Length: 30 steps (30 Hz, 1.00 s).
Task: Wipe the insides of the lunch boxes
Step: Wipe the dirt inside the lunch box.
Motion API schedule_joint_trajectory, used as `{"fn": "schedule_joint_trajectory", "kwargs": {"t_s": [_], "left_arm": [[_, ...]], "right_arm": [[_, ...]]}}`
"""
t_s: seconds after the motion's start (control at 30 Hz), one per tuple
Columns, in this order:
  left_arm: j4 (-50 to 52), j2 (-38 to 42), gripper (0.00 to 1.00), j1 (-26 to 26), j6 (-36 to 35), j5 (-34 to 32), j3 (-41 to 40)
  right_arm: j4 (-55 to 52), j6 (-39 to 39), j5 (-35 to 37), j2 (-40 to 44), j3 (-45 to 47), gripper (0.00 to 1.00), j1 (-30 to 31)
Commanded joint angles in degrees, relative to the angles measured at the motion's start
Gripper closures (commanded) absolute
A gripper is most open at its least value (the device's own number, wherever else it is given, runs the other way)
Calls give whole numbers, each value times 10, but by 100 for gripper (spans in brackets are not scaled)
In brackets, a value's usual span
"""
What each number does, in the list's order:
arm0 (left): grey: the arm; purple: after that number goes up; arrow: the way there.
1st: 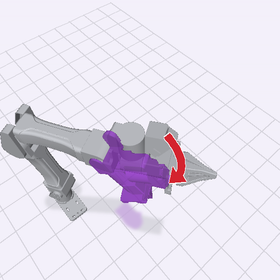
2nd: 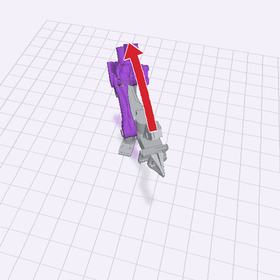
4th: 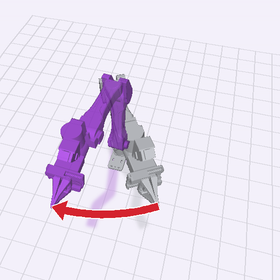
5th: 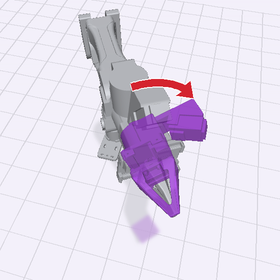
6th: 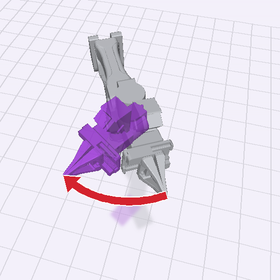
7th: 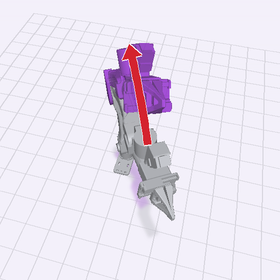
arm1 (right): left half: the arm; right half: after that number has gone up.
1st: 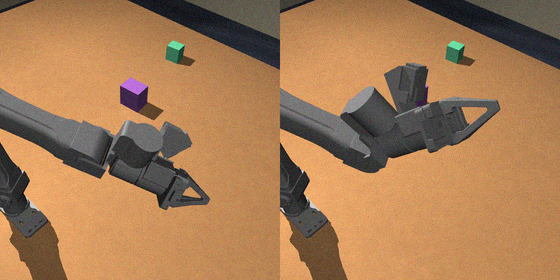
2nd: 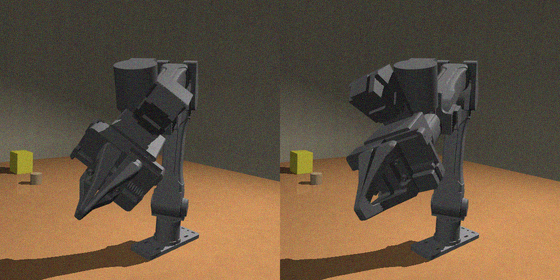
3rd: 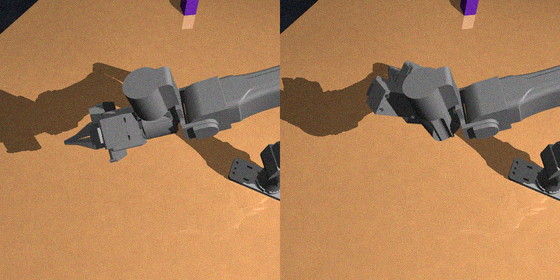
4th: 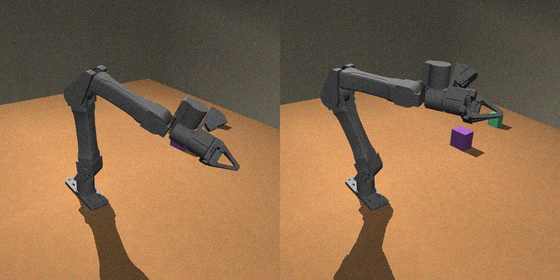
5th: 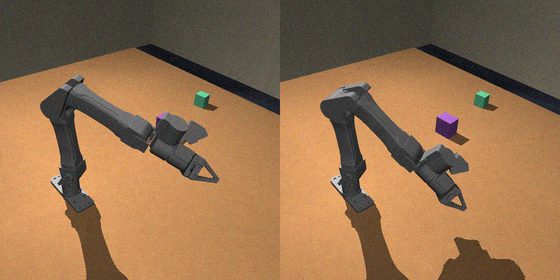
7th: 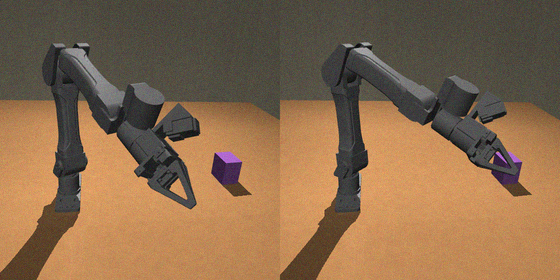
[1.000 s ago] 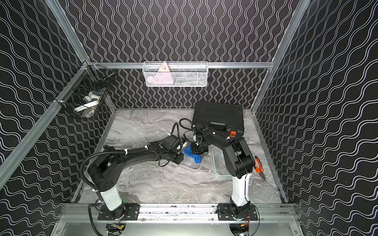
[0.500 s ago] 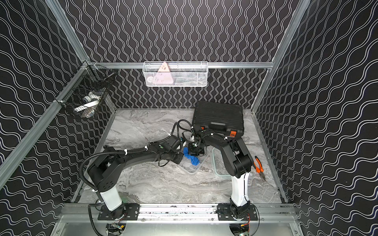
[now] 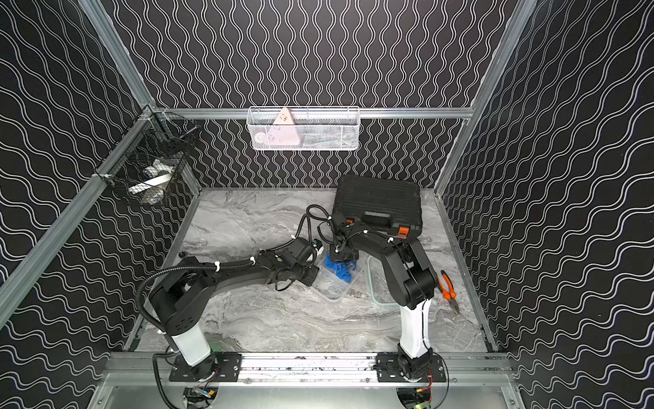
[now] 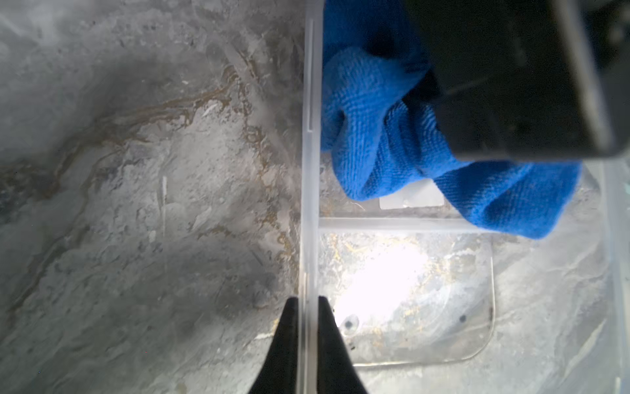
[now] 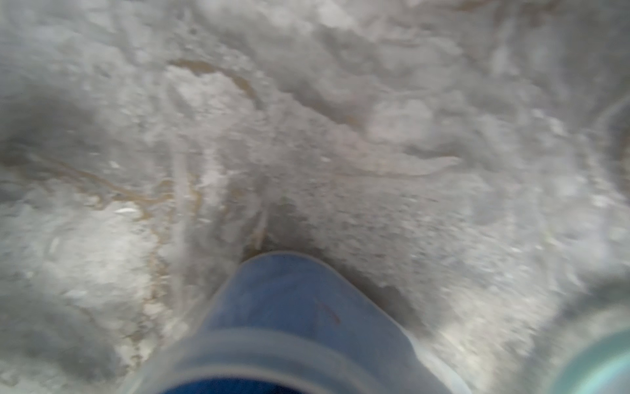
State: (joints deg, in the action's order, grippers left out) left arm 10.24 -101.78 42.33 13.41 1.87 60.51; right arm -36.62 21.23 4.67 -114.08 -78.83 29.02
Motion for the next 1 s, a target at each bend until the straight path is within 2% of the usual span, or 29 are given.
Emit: {"fn": "schedule_joint_trajectory", "kwargs": {"t_s": [0.0, 0.1, 0.37, 0.63, 0.87, 0.97], "left_arm": [[52, 13, 98, 0, -34, 18, -5], [55, 14, 98, -13, -26, 11, 1], [67, 14, 98, -69, 3, -33, 27], [67, -4, 98, -79, 9, -79, 45], [42, -7, 98, -79, 22, -72, 36], [29, 0, 98, -79, 30, -65, 28]], "right_arm": [[-44, -25, 142, -23, -22, 100, -18], [-97, -50, 131, -41, -36, 100, -19], [-195, -101, 112, -27, -10, 100, -19], [-199, -148, -116, 20, 15, 100, -12], [-138, -137, -309, 31, 49, 100, -8], [-102, -118, -360, 22, 51, 100, 2]]}}
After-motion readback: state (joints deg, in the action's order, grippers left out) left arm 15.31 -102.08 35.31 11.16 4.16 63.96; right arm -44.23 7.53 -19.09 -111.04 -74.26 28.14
